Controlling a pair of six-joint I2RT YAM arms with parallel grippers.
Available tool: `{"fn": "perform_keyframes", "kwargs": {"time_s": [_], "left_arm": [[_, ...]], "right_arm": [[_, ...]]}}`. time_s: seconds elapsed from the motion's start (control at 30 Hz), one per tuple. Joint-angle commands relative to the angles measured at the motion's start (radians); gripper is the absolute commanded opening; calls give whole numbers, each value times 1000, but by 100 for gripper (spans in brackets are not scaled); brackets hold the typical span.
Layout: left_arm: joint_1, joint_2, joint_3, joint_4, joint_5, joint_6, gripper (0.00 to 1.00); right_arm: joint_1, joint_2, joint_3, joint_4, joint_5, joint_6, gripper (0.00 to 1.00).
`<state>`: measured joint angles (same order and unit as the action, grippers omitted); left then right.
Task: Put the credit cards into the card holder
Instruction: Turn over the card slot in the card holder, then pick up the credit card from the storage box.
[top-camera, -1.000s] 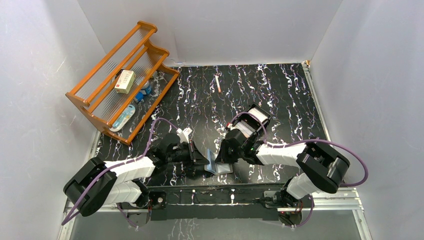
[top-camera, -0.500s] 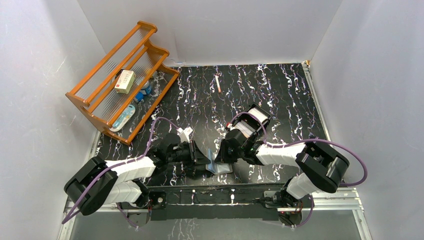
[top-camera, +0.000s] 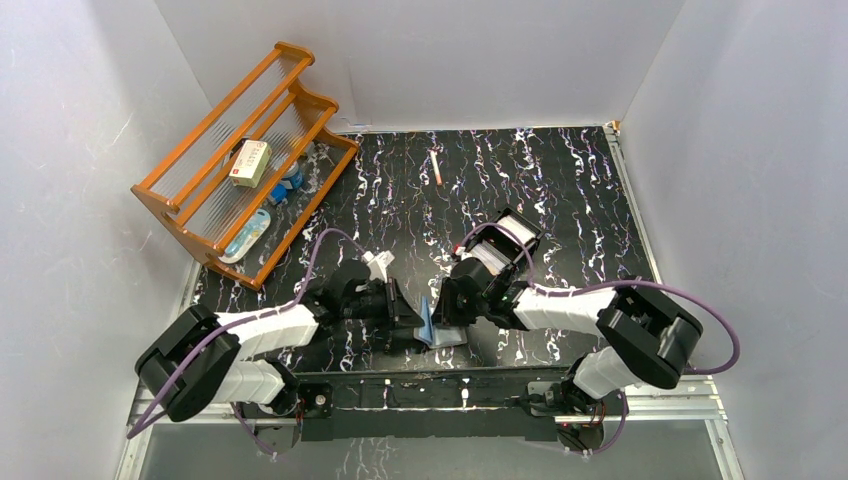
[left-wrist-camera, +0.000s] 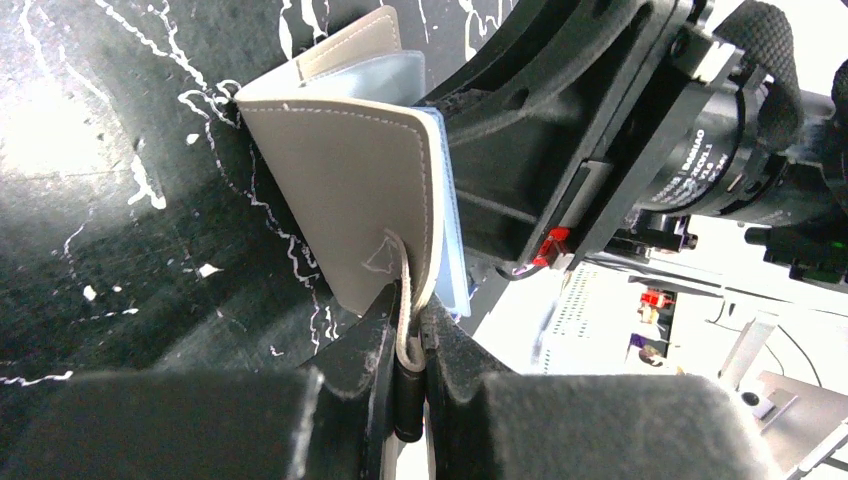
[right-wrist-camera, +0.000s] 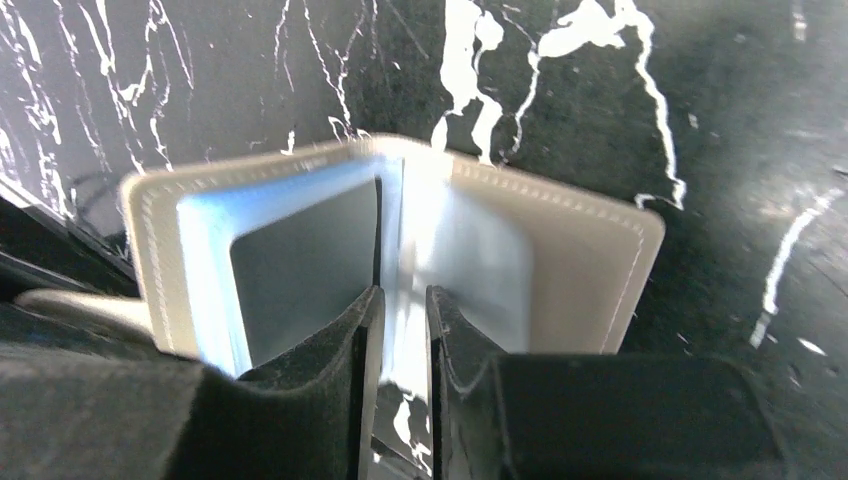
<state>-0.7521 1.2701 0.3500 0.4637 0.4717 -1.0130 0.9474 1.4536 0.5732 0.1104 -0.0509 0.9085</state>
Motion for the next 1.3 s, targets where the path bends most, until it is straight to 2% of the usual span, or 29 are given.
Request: {"fn": "perform_keyframes", "kwargs": {"time_s": [0.0,0.07,0.13,0.3,0.43,0.6,0.7,0.93,1.07,1.27], "left_arm": [[-23,-47,179,-379,-114,166,0],[-25,-63,241,-525,-161,189,0],[-29,-6,342,-710,-202,238,0],[-52,23,401,-782,-227,238,0],[-55,19,373,-715,-180,211,0],[-54,-36,239,-460,-111,120,0],[-52,-59,175,-370,-110,83,0],[-47,-51,155,-405,-142,94,0],[-45,-60,138,-406,-150,97,0],[-46,-66,129,-388,-138,96,0]], "right_arm": [[10,-106,69,-179,91,-48,31],[10,-154,92,-228,111,-51,31],[8,-193,118,-287,146,-93,31],[4,-271,150,-362,203,-120,35],[-10,-310,199,-413,267,-213,42],[-61,-287,317,-514,390,-393,51],[-109,-254,376,-553,452,-497,54],[-245,-142,449,-546,511,-734,57],[-318,-97,474,-515,421,-859,58],[-383,-26,487,-475,503,-984,63]]}}
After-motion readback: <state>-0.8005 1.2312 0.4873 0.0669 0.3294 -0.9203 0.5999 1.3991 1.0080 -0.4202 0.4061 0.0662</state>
